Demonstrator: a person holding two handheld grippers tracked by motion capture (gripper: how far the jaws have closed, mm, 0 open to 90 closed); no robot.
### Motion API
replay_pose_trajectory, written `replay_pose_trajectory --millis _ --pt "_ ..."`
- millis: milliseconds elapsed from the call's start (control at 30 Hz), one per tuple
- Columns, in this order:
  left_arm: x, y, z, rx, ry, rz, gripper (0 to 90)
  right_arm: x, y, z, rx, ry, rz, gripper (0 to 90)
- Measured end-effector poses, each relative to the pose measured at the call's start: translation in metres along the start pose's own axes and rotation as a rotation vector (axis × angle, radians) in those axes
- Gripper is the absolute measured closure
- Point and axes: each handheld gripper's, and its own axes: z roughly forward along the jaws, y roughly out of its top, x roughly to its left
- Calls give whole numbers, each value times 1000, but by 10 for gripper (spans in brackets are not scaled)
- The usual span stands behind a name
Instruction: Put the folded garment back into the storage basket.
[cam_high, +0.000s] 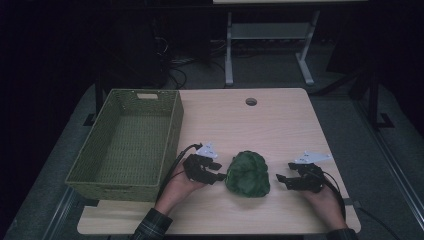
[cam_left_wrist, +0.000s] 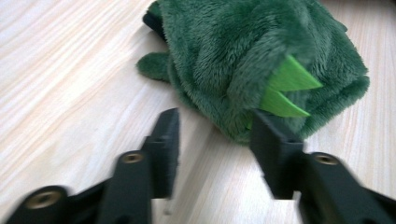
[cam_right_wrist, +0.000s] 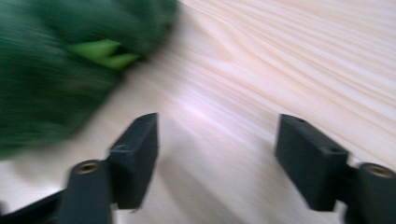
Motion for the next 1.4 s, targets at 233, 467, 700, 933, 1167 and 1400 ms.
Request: replay_pose_trajectory --millis 233,467,700,933,1167,1400 --pt "-6 10 -17 4 -9 30 344 -9 -3 6 -4 -74 21 104" --pt "-12 26 -18 23 -54 86 199 -11 -3 6 1 -77 20 90" --pt "-16 41 1 78 -81 146 143 -11 -3 6 1 -78 20 90" --pt "-19 49 25 136 -93 206 131 -11 -3 6 1 -78 22 92" --pt "-18 47 46 192 -90 237 130 -11 -3 6 0 -79 22 93" --pt "-19 42 61 216 -79 259 128 -11 -3 6 -2 -79 23 94"
